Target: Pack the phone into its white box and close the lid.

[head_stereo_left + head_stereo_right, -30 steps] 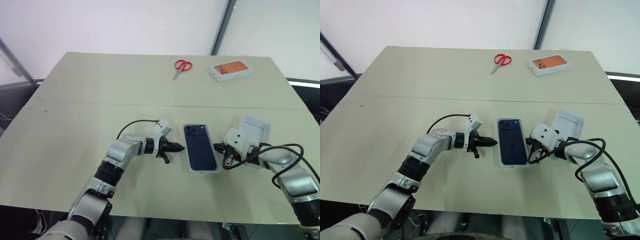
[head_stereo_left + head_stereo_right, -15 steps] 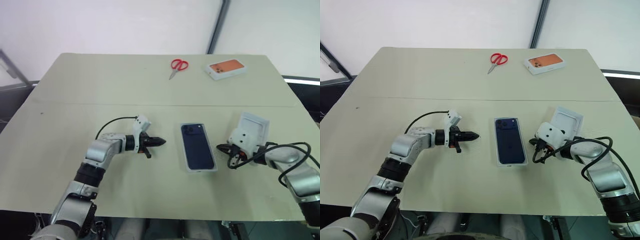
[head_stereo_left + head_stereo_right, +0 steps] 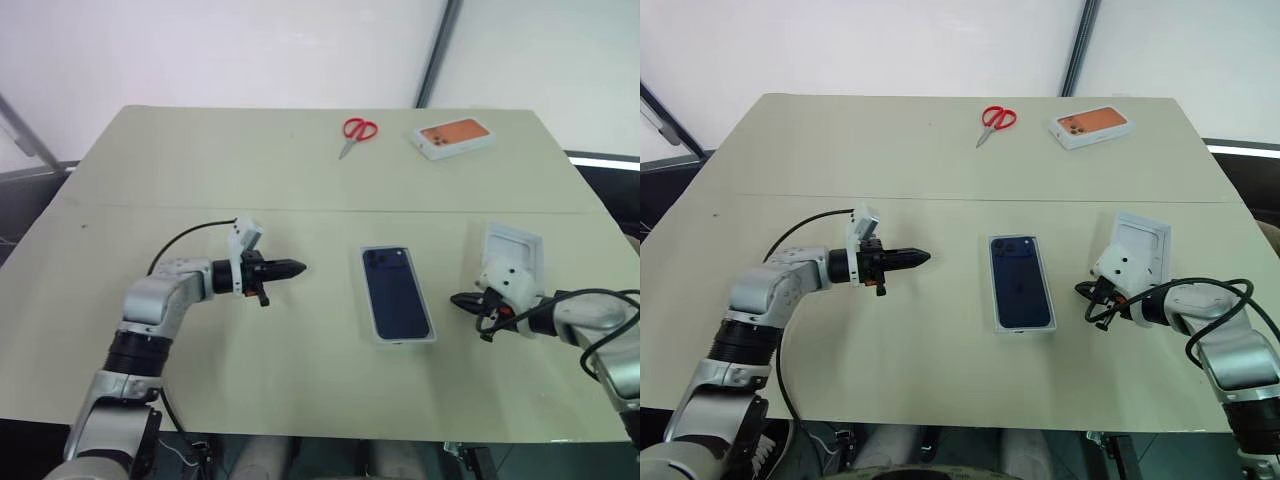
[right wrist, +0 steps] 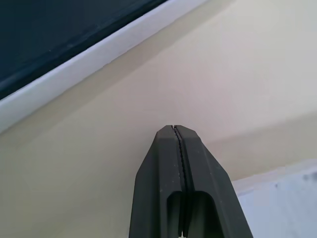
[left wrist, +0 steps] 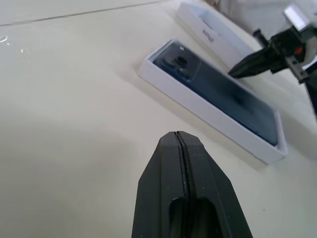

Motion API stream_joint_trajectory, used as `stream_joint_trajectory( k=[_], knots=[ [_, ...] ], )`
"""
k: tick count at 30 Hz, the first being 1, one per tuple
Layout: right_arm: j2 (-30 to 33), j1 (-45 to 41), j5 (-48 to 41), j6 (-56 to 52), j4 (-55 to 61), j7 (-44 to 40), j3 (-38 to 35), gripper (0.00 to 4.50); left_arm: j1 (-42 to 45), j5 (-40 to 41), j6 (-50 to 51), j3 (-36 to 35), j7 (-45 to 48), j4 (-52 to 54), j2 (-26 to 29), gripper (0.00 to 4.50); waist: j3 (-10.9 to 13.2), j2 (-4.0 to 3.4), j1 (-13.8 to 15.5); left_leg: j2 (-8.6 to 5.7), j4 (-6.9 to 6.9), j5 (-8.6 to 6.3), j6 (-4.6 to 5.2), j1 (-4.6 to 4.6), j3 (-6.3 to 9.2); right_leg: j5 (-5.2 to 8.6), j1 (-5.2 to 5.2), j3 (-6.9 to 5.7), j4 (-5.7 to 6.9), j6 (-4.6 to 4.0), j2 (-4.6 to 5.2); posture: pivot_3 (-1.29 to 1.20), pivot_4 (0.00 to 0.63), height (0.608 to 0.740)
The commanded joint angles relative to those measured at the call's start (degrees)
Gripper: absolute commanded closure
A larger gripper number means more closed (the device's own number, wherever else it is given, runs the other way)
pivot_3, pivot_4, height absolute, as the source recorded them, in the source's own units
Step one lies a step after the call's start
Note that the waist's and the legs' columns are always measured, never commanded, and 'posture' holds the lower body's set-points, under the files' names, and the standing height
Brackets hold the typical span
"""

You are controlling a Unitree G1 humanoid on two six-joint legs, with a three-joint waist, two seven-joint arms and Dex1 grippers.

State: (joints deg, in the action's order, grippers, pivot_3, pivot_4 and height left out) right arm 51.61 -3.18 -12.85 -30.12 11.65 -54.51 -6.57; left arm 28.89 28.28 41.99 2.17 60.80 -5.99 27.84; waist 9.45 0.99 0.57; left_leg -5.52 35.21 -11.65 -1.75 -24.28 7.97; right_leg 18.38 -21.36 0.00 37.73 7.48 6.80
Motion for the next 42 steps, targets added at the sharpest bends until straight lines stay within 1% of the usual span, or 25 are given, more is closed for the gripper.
stream_joint_trajectory(
  k=[1,3,4,5,6,9,13,15,17,19,21,23,25,29,33,37,39,41,42],
  knots=[
    [2.0,0.85,-1.2,-1.19,3.31,-0.2,-2.77,3.11,0.67,0.43,-2.26,-0.51,1.13,1.68,0.88,3.08,0.0,-0.01,0.01,0.01,-0.01,0.0,0.0,0.0,0.0,0.0,0.0,0.0,0.0,0.0,0.0,0.0,0.15,0.74],
    [3.0,1.58,-0.45,-1.05,2.54,0.22,-3.46,2.18,0.63,-0.15,-3.8,-0.53,1.27,1.34,0.98,2.17,0.01,0.0,0.02,0.01,0.0,0.0,0.0,0.0,0.0,0.0,0.0,0.0,0.0,0.0,0.0,0.0,0.15,0.74],
    [3.51,2.07,-0.92,-1.42,2.53,-0.21,-3.82,1.59,0.61,-0.13,-4.25,-0.67,1.38,1.3,1.04,1.6,0.01,-0.01,0.06,0.01,0.0,0.0,0.0,0.0,-0.01,0.0,0.0,0.0,0.0,0.0,0.0,0.0,0.15,0.74],
    [3.93,2.49,-1.22,-1.37,2.83,-0.61,-3.95,1.11,0.47,0.24,-4.65,-0.86,1.95,1.64,1.27,1.12,0.01,-0.01,0.13,0.0,0.0,0.0,0.0,-0.01,-0.02,0.0,0.0,0.0,0.0,0.0,0.01,0.0,0.15,0.74],
    [3.97,2.55,-1.91,-1.87,3.51,-0.66,-4.28,0.57,0.39,0.63,-4.91,-1.15,2.28,1.94,1.46,1.08,0.01,-0.01,0.1,0.0,0.01,0.0,0.0,-0.01,-0.01,0.0,0.01,0.0,0.0,0.0,0.01,0.0,0.15,0.74],
    [1.87,-0.44,-8.7,-7.78,7.06,-0.23,-7.17,0.57,0.94,1.61,-6.45,-2.46,3.5,1.61,1.76,1.08,0.03,-0.03,-0.12,0.01,0.01,0.0,0.0,-0.01,-0.01,0.0,0.0,0.0,0.0,0.0,0.01,0.0,0.15,0.74],
    [1.24,-3.26,-13.12,-13.51,9.13,1.31,-8.74,0.57,0.82,0.22,-11.32,-2.94,4.55,0.87,1.88,1.08,0.05,-0.07,-0.28,0.06,-0.02,0.0,0.0,-0.01,-0.03,-0.01,-0.04,0.0,0.0,-0.01,0.0,0.0,0.15,0.74],
    [2.93,-2.72,-11.19,-12.96,8.18,1.33,-7.21,0.57,1.04,1.06,-10.87,-2.98,5.28,0.53,2.11,1.08,0.05,-0.07,-0.02,0.06,-0.02,0.0,0.0,-0.03,-0.03,-0.01,-0.03,0.0,-0.02,-0.01,0.0,0.0,0.15,0.74],
    [3.08,-3.34,-10.62,-13.17,6.67,2.08,-6.61,0.57,1.15,1.59,-10.72,-2.88,5.88,0.67,2.16,1.08,0.06,-0.07,0.17,0.05,-0.02,0.0,0.01,-0.06,-0.03,-0.01,-0.03,-0.01,-0.06,-0.01,0.0,0.0,0.15,0.74],
    [3.06,-5.62,-8.28,-14.57,4.05,5.51,-5.41,0.57,1.14,2.31,-8.95,-2.43,6.88,1.13,2.6,1.08,0.06,-0.07,0.05,0.03,0.02,0.0,0.01,-0.07,-0.03,-0.01,-0.02,-0.01,-0.06,-0.01,0.01,0.0,0.15,0.74],
    [2.27,-9.12,-8.19,-18.9,2.13,8.8,-4.9,0.57,0.27,2.6,-10.28,-2.06,8.7,3.12,3.18,1.08,0.07,-0.09,-0.11,0.03,0.04,0.0,0.01,-0.07,-0.06,-0.01,-0.04,0.0,-0.05,-0.02,0.02,0.0,0.15,0.74],
    [2.51,-10.82,-7.84,-21.99,1.76,10.43,-3.81,0.57,-0.14,2.36,-12.51,-2.09,9.8,3.92,3.35,1.08,0.09,-0.12,-0.28,0.05,0.01,0.0,0.0,-0.08,-0.06,-0.01,-0.08,0.01,-0.05,-0.03,0.01,0.0,0.15,0.74],
    [2.09,-11.67,-7.9,-23.88,2.0,11.83,-3.78,0.57,-0.28,2.09,-13.62,-2.11,10.49,3.69,3.44,1.08,0.08,-0.12,-0.27,0.09,-0.07,0.0,0.0,-0.08,-0.05,-0.01,-0.11,0.01,-0.05,-0.03,-0.01,0.0,0.15,0.74],
    [1.47,-14.67,-8.38,-31.46,2.24,16.36,-5.11,0.57,-0.66,1.41,-15.18,-1.73,11.18,3.0,3.67,1.08,0.1,-0.15,-0.35,0.09,-0.06,0.01,0.0,-0.1,-0.08,-0.01,-0.13,0.01,-0.06,-0.03,0.0,0.0,0.15,0.74],
    [1.81,-15.59,-5.83,-35.84,1.4,20.75,-2.92,0.57,-0.95,1.47,-15.69,-1.43,10.3,3.35,2.92,1.08,0.1,-0.15,-0.31,0.08,-0.01,0.01,0.01,-0.1,-0.08,-0.03,-0.1,0.01,-0.05,-0.06,0.0,0.0,0.15,0.74],
    [-3.55,-16.91,-6.81,-40.75,0.27,24.95,-5.26,0.57,-1.09,1.18,-16.06,-0.89,9.77,3.19,2.29,1.08,0.1,-0.15,-0.22,0.08,-0.05,0.01,0.01,-0.1,-0.08,-0.03,-0.12,0.02,-0.05,-0.05,0.0,0.0,0.15,0.74],
    [-7.19,-18.16,-8.01,-43.47,-0.24,26.53,-7.46,0.57,-1.02,1.14,-16.16,-0.96,9.54,3.09,2.14,1.08,0.1,-0.15,-0.33,0.09,-0.05,0.01,0.01,-0.1,-0.08,-0.03,-0.13,0.01,-0.04,-0.05,-0.01,0.0,0.15,0.74],
    [-8.45,-18.93,-7.35,-43.39,-0.67,27.97,-7.61,0.57,-1.03,0.94,-16.36,-1.0,9.31,3.04,2.07,1.08,0.1,-0.17,-0.59,0.08,-0.04,0.02,0.01,-0.09,-0.09,-0.03,-0.14,0.03,0.02,-0.05,-0.01,0.0,0.15,0.74],
    [-8.45,-19.1,-6.61,-43.1,-0.94,28.77,-7.1,0.8,-1.05,0.93,-16.23,-1.02,9.1,3.09,2.07,1.08,0.1,-0.17,-0.7,0.08,-0.02,0.02,0.0,-0.09,-0.09,-0.03,-0.14,0.03,0.04,-0.05,-0.01,0.0,0.15,0.74]
  ],
)
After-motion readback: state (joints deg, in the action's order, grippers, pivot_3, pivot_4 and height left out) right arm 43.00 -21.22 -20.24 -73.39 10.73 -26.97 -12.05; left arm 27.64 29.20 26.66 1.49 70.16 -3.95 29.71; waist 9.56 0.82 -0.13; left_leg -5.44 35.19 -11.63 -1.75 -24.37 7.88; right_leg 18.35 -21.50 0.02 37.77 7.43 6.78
